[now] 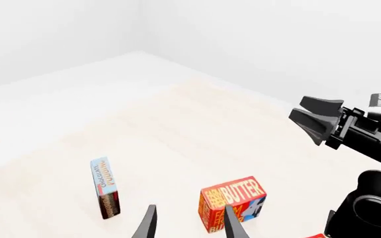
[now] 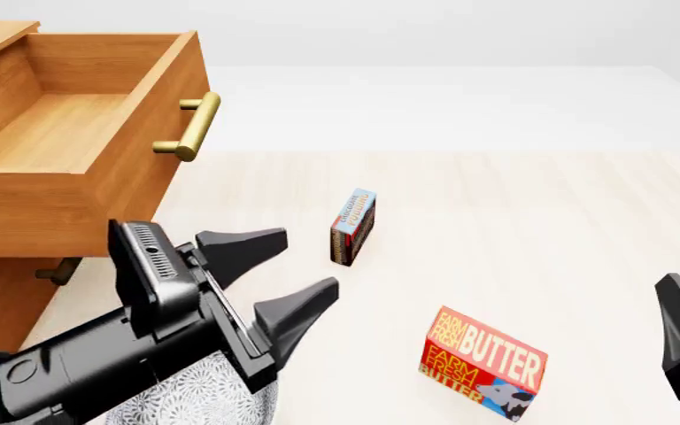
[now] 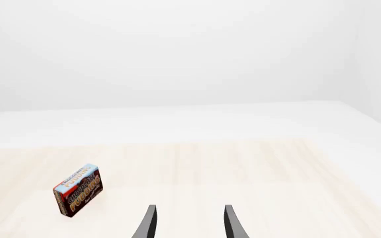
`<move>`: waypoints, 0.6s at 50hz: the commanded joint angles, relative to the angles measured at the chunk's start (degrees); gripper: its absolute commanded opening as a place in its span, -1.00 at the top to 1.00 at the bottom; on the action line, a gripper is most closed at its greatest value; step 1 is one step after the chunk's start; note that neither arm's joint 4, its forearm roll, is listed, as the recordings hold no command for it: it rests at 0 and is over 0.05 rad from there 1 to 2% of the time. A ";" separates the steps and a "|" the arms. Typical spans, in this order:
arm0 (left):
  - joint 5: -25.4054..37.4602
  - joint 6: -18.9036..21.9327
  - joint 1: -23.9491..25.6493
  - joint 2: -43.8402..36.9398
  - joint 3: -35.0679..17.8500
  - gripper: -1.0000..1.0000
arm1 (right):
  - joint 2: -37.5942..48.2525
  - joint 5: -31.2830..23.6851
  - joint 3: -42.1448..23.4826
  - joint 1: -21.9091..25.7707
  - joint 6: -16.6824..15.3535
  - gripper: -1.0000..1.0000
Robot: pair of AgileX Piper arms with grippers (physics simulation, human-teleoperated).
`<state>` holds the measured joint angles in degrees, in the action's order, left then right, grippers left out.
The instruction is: Put the chocolate pudding in the top drawer of the cabinet and close it.
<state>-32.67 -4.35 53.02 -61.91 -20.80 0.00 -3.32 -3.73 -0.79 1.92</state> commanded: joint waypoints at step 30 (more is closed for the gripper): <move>-1.81 -4.13 -4.41 -15.43 -9.57 -1.00 | 0.00 -0.01 0.00 0.00 0.00 -1.00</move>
<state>-33.34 -6.91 50.57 -74.54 -29.26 0.00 -3.32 -3.73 -0.79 1.92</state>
